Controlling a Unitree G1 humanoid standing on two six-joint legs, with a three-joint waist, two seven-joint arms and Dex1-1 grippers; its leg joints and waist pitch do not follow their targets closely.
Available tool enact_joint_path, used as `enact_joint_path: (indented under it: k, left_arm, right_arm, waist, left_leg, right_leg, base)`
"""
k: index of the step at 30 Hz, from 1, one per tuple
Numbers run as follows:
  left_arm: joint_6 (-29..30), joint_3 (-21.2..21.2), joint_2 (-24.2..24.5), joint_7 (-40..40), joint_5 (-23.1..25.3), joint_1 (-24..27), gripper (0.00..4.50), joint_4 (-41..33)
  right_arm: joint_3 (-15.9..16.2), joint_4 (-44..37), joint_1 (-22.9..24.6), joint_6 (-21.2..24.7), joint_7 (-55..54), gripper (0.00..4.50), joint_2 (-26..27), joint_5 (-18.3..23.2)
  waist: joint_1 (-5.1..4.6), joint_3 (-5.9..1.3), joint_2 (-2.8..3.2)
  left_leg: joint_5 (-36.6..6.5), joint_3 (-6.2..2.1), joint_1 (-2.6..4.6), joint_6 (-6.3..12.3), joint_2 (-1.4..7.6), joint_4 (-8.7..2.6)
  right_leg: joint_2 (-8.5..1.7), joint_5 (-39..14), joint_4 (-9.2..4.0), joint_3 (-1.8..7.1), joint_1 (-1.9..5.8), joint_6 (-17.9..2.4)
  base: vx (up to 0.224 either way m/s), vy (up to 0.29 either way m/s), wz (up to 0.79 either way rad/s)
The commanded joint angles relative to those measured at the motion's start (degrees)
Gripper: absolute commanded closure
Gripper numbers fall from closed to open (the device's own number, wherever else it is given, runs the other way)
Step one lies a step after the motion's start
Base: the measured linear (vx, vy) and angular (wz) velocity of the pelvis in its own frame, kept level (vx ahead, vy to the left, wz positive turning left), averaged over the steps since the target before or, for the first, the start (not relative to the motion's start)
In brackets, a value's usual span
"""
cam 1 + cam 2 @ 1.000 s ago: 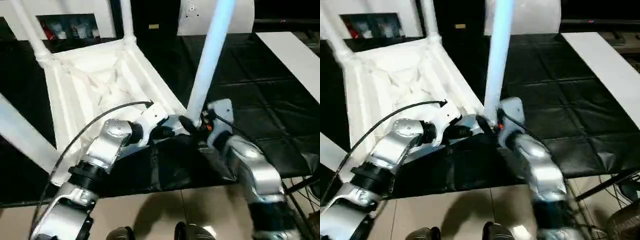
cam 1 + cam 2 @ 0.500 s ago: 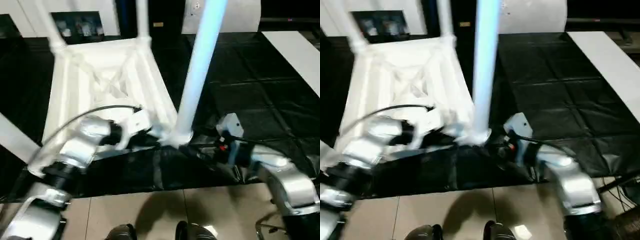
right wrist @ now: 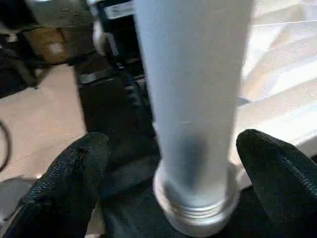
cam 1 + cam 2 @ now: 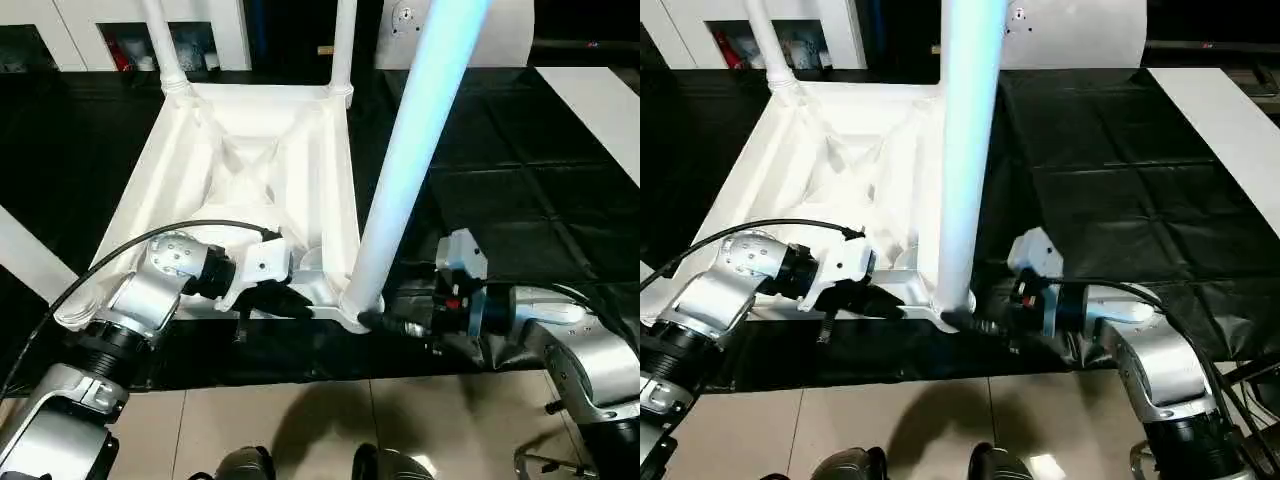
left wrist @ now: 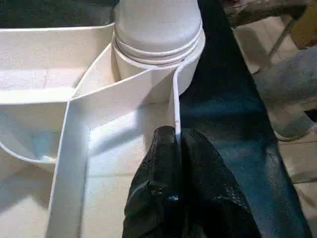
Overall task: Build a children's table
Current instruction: Rotate leg to tighten
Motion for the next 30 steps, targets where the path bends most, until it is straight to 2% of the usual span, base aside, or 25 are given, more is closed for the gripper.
enact_joint_path:
  k: [1,5,8,9,10,12,13,14,15,21,22,26,27,28,30]
  left_arm:
    - [-1.05,-3.11,0.12,-4.02,-0.51,0.62,4.50,-1.17]
    - [-1.35,-3.34,0.23,-4.80,-0.58,0.80,4.50,-1.69]
    - [-1.84,-3.45,0.34,-4.95,-0.42,0.81,4.50,-1.68]
    - [-1.85,-3.45,0.45,-5.11,-0.47,0.91,4.50,-1.95]
    - [-1.85,-3.45,0.45,-5.11,-0.47,0.91,4.50,-1.95]
    - [-1.73,-3.56,0.66,-5.30,-0.59,1.16,4.50,-2.59]
    - [-1.67,-3.62,0.77,-5.36,-0.67,1.33,4.50,-2.93]
    - [-1.68,-3.65,0.89,-5.42,-0.75,1.46,4.50,-3.13]
    - [-1.70,-3.70,1.04,-5.47,-0.82,1.63,4.50,-3.34]
    - [-1.91,-3.87,1.21,-5.61,-0.55,1.79,4.50,-3.45]
    - [-1.81,-3.86,1.34,-5.64,-0.56,1.92,4.50,-3.75]
    - [-1.50,-3.95,1.84,-5.53,-0.58,2.34,4.50,-4.71]
    - [-1.44,-3.91,2.05,-5.47,-0.53,2.48,4.50,-5.07]
    - [-1.52,-3.79,2.14,-5.30,-0.48,2.47,4.50,-5.21]
    - [-1.65,-3.66,2.10,-5.18,-0.42,2.40,4.50,-5.17]
  right_arm:
    - [0.50,-0.64,-0.47,-0.06,1.34,0.04,-0.70,0.61]
    - [1.68,0.41,-1.70,1.44,3.35,0.04,-1.54,1.15]
    - [2.77,0.89,-2.38,1.47,4.61,0.04,-1.97,0.94]
    - [3.23,1.41,-2.80,1.63,5.42,0.04,-2.03,1.46]
    - [3.23,1.41,-2.80,1.63,5.42,0.20,-2.03,1.46]
    - [3.54,2.22,-3.36,1.53,5.93,0.20,-1.76,1.50]
    - [3.67,2.49,-3.59,1.62,6.31,0.32,-1.59,1.61]
    - [3.81,2.60,-3.73,1.67,6.52,0.47,-1.48,1.70]
    - [4.03,2.69,-3.90,1.85,6.80,0.54,-1.37,1.88]
    - [4.89,3.16,-4.56,2.63,8.01,0.98,-1.56,2.70]
    - [5.05,3.30,-4.63,2.71,8.22,1.04,-1.57,2.79]
    - [5.40,3.58,-4.76,2.72,8.73,1.33,-1.55,2.83]
    - [5.49,3.66,-4.79,2.66,8.75,1.38,-1.56,2.84]
    - [5.54,4.22,-4.95,1.82,8.29,1.59,-1.38,2.20]
    - [5.61,4.53,-5.09,1.64,8.14,1.69,-1.32,2.10]
  waist:
    - [-0.13,-3.62,-0.12]
    - [-0.04,-3.65,-0.09]
    - [0.05,-3.58,-0.17]
    - [0.09,-3.61,-0.37]
    - [0.13,-3.62,-0.25]
    - [0.13,-3.67,-0.24]
    - [0.10,-3.65,-0.40]
    - [0.16,-3.69,-0.33]
    - [0.28,-3.69,0.17]
    - [0.28,-3.64,0.06]
    - [0.31,-3.46,-0.28]
    - [0.34,-3.33,-0.27]
    - [0.31,-3.23,-0.47]
    - [0.35,-3.28,-0.31]
    - [0.28,-3.12,-0.25]
  left_leg:
    - [-5.48,-1.14,0.53,6.50,4.13,-3.22]
    - [-5.32,-1.15,0.58,6.72,4.24,-3.20]
    - [-5.91,-1.10,0.53,6.46,4.20,-3.18]
    - [-5.71,-1.09,0.57,6.37,4.22,-3.18]
    - [-5.43,-1.16,0.49,6.39,4.23,-3.19]
    - [-5.23,-1.15,0.53,6.45,4.25,-3.15]
    - [-5.20,-1.09,0.49,6.49,4.18,-3.13]
    - [-4.89,-1.13,0.46,6.56,4.23,-3.13]
    - [-4.82,-1.21,0.46,6.52,4.24,-3.11]
    - [-5.36,-1.16,0.51,6.33,4.29,-3.17]
    - [-5.49,-1.17,0.47,6.33,4.28,-3.22]
    - [-6.01,-1.12,0.51,6.10,4.23,-3.26]
    - [-5.97,-1.11,0.49,6.05,4.24,-3.31]
    - [-5.78,-1.14,0.53,6.06,4.26,-3.29]
    - [-5.90,-1.14,0.55,6.01,4.27,-3.32]
  right_leg:
    - [-5.45,-9.66,-3.14,3.57,3.70,-12.87]
    - [-5.45,-8.53,-2.98,3.49,3.65,-13.70]
    - [-5.56,-10.46,-3.17,3.55,3.74,-13.12]
    - [-5.54,-10.60,-3.17,3.54,3.69,-12.99]
    - [-5.53,-10.31,-3.04,3.52,3.73,-13.07]
    - [-5.53,-9.81,-3.02,3.51,3.68,-13.20]
    - [-5.51,-9.74,-3.05,3.52,3.69,-13.28]
    - [-5.55,-9.36,-2.91,3.53,3.75,-13.36]
    - [-5.59,-9.12,-2.86,3.51,3.74,-13.46]
    - [-5.45,-8.78,-2.93,3.47,3.76,-13.72]
    - [-5.47,-8.91,-2.86,3.49,3.72,-13.66]
    - [-5.53,-10.90,-3.11,3.54,3.60,-13.08]
    - [-5.55,-11.10,-3.16,3.55,3.56,-12.95]
    - [-5.53,-11.05,-3.09,3.54,3.54,-12.93]
    - [-5.51,-10.98,-3.11,3.57,3.43,-12.88]
  base:
    - [0.000,0.000,0.00]
    - [0.000,0.000,0.00]
    - [0.000,0.000,0.00]
    - [0.000,0.000,0.00]
    - [0.000,0.000,0.00]
    - [0.000,0.000,0.00]
    - [0.000,0.000,0.00]
    - [0.000,0.000,0.00]
    - [0.000,0.000,0.00]
    - [0.000,0.000,0.00]
    - [0.000,0.000,0.00]
    - [0.000,0.000,0.00]
    - [0.000,0.000,0.00]
    - [0.000,0.000,0.00]
    - [0.000,0.000,0.00]
